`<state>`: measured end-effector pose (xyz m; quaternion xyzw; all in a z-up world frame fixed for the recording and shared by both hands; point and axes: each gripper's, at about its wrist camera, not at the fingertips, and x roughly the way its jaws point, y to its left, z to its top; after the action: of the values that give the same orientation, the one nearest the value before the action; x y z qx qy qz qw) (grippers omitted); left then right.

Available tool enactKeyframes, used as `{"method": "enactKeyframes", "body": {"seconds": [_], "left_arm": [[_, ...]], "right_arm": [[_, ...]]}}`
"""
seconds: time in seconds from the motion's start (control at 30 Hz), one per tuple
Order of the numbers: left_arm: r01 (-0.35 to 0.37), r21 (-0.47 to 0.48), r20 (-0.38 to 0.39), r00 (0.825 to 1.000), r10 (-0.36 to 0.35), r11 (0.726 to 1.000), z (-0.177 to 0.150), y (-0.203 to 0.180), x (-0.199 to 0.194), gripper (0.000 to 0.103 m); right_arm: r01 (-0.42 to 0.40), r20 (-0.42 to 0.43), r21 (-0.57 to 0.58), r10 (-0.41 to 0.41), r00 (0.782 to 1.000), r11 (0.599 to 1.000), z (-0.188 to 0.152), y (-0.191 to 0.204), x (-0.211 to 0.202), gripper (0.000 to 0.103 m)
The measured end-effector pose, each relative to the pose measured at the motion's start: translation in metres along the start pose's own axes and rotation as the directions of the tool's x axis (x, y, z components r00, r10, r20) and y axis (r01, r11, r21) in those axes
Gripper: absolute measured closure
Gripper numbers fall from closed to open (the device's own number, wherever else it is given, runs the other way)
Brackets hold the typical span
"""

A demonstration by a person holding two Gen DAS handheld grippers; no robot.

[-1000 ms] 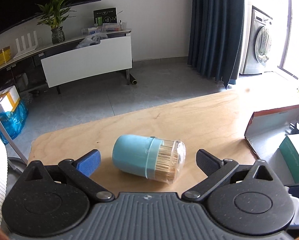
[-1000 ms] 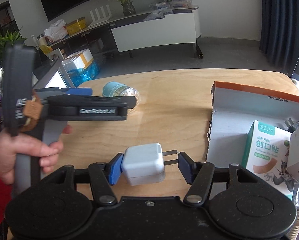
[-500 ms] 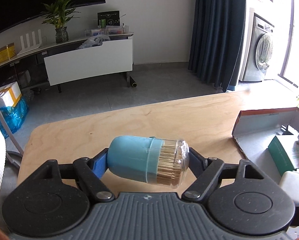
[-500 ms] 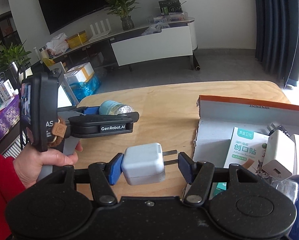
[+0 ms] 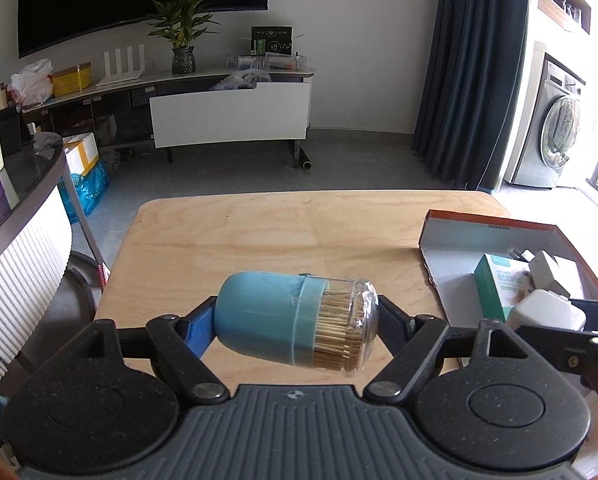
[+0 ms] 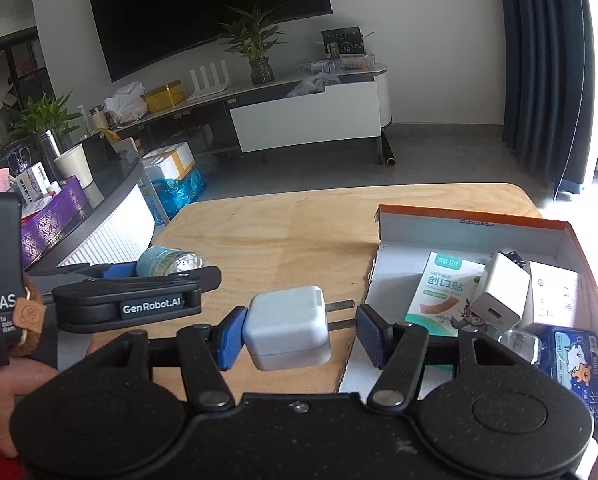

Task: Organize rigid objects
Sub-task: 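Carry the toothpick jar and charger cube with both grippers over the box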

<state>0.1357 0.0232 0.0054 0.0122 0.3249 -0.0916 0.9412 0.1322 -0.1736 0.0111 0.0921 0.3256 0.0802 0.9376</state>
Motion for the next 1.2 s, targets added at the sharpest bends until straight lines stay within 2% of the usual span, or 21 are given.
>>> {"method": "enactKeyframes", "body": {"seconds": [0.13, 0.5, 0.73, 1.2], "left_arm": [[-0.02, -0.025, -0.001, 1.0, 0.02, 1.0, -0.001, -0.007, -0.015, 0.021], [0.017, -0.045, 0.036, 0.999, -0.016, 0.999, -0.009, -0.03, -0.043, 0.021], [0.062, -0.029, 0.049, 0.997, -0.061, 0.998, -0.017, -0.046, -0.053, 0.021], [0.175, 0.021, 0.053, 0.983, -0.176, 0.984, -0.026, -0.083, -0.057, 0.021]], "right_arm": [[0.006, 0.026, 0.007, -0.006, 1.0, 1.0, -0.003, -0.003, -0.018, 0.032], [0.028, 0.09, 0.019, -0.029, 0.995, 0.999, -0.012, -0.014, -0.06, 0.032], [0.036, 0.123, 0.033, -0.04, 0.992, 0.999, -0.017, -0.023, -0.08, 0.032], [0.109, 0.164, 0.109, -0.126, 0.978, 0.988, -0.034, -0.063, -0.115, 0.032]]}}
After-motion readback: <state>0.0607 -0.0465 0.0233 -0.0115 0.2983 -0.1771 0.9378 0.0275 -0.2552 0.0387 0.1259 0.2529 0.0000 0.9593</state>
